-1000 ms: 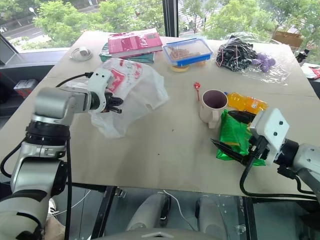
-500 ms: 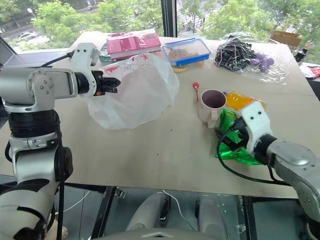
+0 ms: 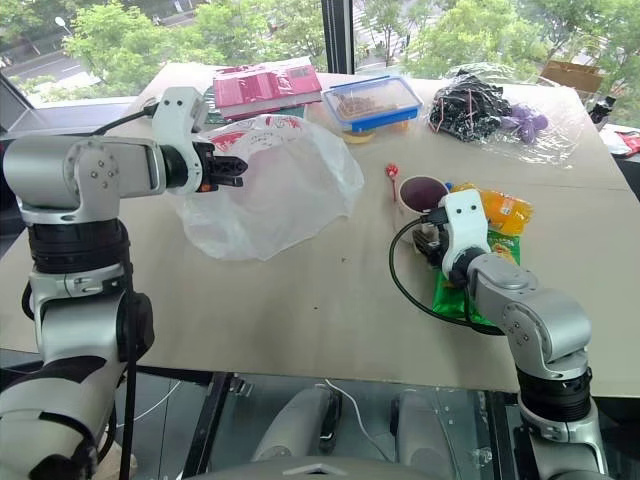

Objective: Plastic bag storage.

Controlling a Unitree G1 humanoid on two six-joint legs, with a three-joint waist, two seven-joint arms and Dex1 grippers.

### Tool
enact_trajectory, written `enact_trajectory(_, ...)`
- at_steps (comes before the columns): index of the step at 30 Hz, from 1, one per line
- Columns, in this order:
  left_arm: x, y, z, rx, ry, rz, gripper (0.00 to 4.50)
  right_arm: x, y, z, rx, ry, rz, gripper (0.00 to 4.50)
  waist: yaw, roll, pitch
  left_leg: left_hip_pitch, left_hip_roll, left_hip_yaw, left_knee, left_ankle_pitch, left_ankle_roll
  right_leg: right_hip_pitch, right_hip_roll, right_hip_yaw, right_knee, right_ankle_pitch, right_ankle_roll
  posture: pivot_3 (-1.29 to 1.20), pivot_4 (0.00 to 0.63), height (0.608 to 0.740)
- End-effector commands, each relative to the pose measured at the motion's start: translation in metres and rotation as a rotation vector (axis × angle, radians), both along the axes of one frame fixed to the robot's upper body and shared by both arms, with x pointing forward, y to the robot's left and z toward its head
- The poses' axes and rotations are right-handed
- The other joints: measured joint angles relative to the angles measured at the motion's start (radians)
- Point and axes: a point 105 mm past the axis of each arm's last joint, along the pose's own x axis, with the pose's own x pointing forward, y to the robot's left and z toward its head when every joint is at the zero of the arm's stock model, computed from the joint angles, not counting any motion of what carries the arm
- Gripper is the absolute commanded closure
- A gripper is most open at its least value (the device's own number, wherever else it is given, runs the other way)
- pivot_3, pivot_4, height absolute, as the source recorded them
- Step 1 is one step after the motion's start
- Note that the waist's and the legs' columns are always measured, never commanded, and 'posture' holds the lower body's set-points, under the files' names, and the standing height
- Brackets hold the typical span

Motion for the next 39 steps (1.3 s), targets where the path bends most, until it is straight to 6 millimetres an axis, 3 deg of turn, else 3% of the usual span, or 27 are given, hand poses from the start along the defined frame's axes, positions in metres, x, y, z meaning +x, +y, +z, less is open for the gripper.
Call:
enact_trajectory(1, 0.0, -0.005, 0.02, 0.003, -0.076, -0.016, 4.5, -0.006, 0.006, 0.025, -0.008, -0.095, 0.072, 4.06, 0.0, 0.0, 0.0, 0.0, 0.0, 0.0, 0.0, 0.0, 0.0, 0.0, 0.0, 0.0, 0.0, 0.0, 0.0, 0.0, 0.15, 0.732)
enact_trajectory(6, -0.001, -0.01, 0.02, -0.004, -0.073, -0.029, 4.5, -0.034, 0.05, 0.049, 0.041, -0.126, 0.397, 4.1, -0.012, 0.0, 0.0, 0.0, 0.0, 0.0, 0.0, 0.0, 0.001, -0.001, 0.0, 0.0, 0.001, 0.0, 0.0, 0.0, 0.15, 0.732)
enact_trajectory(10, -0.002, -0.015, 0.017, 0.005, -0.063, -0.052, 4.5, -0.042, 0.087, 0.067, 0.056, -0.146, 0.596, 4.1, -0.028, 0.0, 0.0, 0.001, 0.0, 0.0, 0.0, -0.002, 0.003, -0.001, 0.0, 0.001, 0.002, 0.0, 0.0, 0.0, 0.15, 0.732)
enact_trajectory(13, -0.006, -0.025, 0.017, 0.007, -0.06, -0.103, 4.5, -0.026, 0.113, 0.07, 0.043, -0.142, 0.641, 4.1, -0.033, 0.0, 0.0, 0.001, 0.001, 0.0, 0.0, -0.002, 0.004, -0.002, 0.0, 0.001, 0.004, 0.0, 0.0, 0.0, 0.15, 0.732)
enact_trajectory(16, -0.016, -0.039, 0.022, -0.017, -0.076, -0.19, 4.5, 0.003, 0.142, 0.061, 0.058, -0.111, 0.635, 4.1, -0.032, 0.0, 0.0, 0.001, 0.001, 0.0, 0.0, -0.001, 0.001, -0.002, 0.001, 0.001, 0.004, 0.0, 0.0, 0.0, 0.15, 0.732)
enact_trajectory(20, -0.03, -0.048, 0.028, -0.037, -0.086, -0.272, 4.5, 0.036, 0.165, 0.051, 0.07, -0.097, 0.618, 4.1, -0.031, 0.0, 0.0, 0.0, -0.001, 0.002, 0.0, 0.0, -0.001, -0.003, 0.0, 0.002, 0.004, 0.0, 0.0, 0.0, 0.15, 0.732)
enact_trajectory(27, -0.038, -0.049, 0.023, -0.049, -0.082, -0.306, 4.5, 0.057, 0.2, 0.059, 0.164, -0.079, 0.698, 4.1, -0.047, 0.0, 0.0, 0.0, 0.0, 0.001, -0.001, 0.001, -0.001, -0.003, 0.001, 0.002, 0.004, 0.0, 0.0, 0.0, 0.15, 0.732)
enact_trajectory(32, -0.038, -0.05, 0.018, -0.063, -0.065, -0.316, 4.5, 0.077, 0.224, 0.08, 0.288, -0.134, 0.681, 4.1, -0.052, 0.001, 0.001, 0.001, 0.0, 0.001, -0.003, 0.001, -0.002, -0.004, 0.001, 0.002, 0.004, 0.0, 0.0, 0.0, 0.15, 0.732)
enact_trajectory(35, -0.034, -0.045, 0.016, -0.065, -0.063, -0.266, 4.5, 0.077, 0.237, 0.062, 0.175, -0.138, 0.735, 4.1, -0.052, 0.001, 0.001, 0.001, 0.0, 0.001, -0.005, 0.001, -0.002, -0.005, 0.001, 0.003, 0.003, 0.0, 0.0, 0.0, 0.15, 0.732)
enact_trajectory(39, -0.025, -0.035, 0.019, -0.104, -0.073, -0.185, 4.5, 0.076, 0.228, 0.056, 0.121, -0.167, 0.804, 2.29, -0.049, 0.001, 0.001, 0.0, -0.001, 0.001, -0.006, 0.002, -0.003, -0.005, 0.001, 0.003, 0.003, 0.0, 0.0, 0.0, 0.15, 0.732)
